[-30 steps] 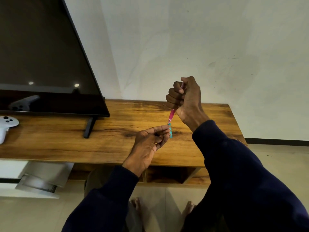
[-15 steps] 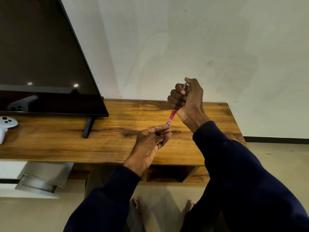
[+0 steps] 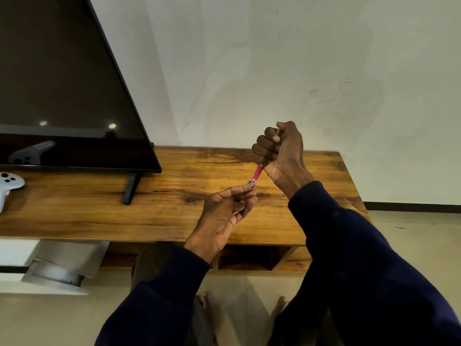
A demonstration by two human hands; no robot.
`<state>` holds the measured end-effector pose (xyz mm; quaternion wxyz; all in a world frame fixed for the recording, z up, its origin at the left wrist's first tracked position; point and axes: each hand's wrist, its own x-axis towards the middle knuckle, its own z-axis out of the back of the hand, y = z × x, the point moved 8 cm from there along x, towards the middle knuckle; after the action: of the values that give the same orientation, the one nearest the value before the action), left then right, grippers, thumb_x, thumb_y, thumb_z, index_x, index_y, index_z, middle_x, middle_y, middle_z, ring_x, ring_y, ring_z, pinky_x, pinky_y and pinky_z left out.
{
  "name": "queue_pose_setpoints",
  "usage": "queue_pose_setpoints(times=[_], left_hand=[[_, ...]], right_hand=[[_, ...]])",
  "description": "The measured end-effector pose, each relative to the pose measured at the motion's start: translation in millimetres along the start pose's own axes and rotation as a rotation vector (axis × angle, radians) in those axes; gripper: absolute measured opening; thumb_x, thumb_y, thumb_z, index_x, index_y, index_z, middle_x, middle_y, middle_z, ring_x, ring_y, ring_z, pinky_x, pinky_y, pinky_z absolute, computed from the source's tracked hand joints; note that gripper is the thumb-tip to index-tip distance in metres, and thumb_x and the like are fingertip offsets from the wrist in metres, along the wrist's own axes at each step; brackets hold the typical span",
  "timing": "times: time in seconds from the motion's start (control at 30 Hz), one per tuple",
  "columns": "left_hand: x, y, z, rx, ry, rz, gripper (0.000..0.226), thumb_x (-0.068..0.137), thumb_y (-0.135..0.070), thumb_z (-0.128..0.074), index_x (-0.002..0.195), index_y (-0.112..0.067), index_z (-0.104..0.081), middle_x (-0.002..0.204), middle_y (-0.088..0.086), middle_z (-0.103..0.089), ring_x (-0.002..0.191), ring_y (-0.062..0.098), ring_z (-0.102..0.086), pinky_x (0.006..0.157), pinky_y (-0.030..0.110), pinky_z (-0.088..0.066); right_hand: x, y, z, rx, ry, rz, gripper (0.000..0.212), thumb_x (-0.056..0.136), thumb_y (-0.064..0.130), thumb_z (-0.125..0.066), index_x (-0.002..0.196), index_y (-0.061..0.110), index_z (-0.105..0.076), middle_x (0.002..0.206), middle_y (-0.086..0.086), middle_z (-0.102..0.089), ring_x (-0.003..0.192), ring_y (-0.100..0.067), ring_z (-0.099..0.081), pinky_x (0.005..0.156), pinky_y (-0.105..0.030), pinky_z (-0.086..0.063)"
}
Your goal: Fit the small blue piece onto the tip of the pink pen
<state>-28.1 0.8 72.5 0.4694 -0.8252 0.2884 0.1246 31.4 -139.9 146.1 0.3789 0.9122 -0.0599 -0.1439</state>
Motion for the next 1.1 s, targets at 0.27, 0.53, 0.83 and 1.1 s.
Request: queue_pose_setpoints(times=[0.27,0.53,0.83,1.1], left_hand=[[0.6,1.0,0.7,0.006,-0.003,0.002,0.032,0.092,0.020,-0.052,0.107,0.004,-0.076,0.106,0.020,-0.079,0.082,0.017,-0.078,0.075,0.024,-0.064],[1.6,1.8,2.2,-0.001,-0.003,0.004,0.031,0.092,0.019,-0.053,0.104,0.004,-0.077,0.107,0.022,-0.079,0.082,0.018,-0.078,0.076,0.024,-0.064],[2.9,1.2,2.1,-0.007,0.016,0.006,0.034,0.092,0.021,-0.050,0.105,0.005,-0.076,0.105,0.022,-0.079,0.082,0.019,-0.078,0.073,0.023,-0.064],[2.7,3.2,1.7,0.007,0.015,0.003,0.035,0.092,0.021,-0.050,0.103,0.004,-0.078,0.109,0.023,-0.078,0.083,0.018,-0.077,0.080,0.025,-0.064]], right_hand=[[1.4,-3.1,1.3,0.021,-0.015,-0.022,0.051,0.099,0.032,-0.038,0.050,0.022,-0.035,0.045,0.008,-0.020,0.041,-0.009,-0.014,0.041,-0.019,-0.014],[1.8,-5.1,4.7,0.039,-0.031,-0.025,0.051,0.098,0.034,-0.039,0.049,0.021,-0.035,0.047,0.008,-0.019,0.043,-0.010,-0.013,0.044,-0.021,-0.012],[3.9,-3.0,4.7,0.048,-0.035,-0.028,0.050,0.098,0.032,-0.037,0.050,0.022,-0.033,0.046,0.008,-0.018,0.040,-0.009,-0.014,0.041,-0.019,-0.014],[5.2,-0.4,5.1,0.023,-0.033,-0.024,0.049,0.097,0.029,-0.035,0.049,0.022,-0.032,0.045,0.008,-0.018,0.039,-0.009,-0.013,0.040,-0.018,-0.015]])
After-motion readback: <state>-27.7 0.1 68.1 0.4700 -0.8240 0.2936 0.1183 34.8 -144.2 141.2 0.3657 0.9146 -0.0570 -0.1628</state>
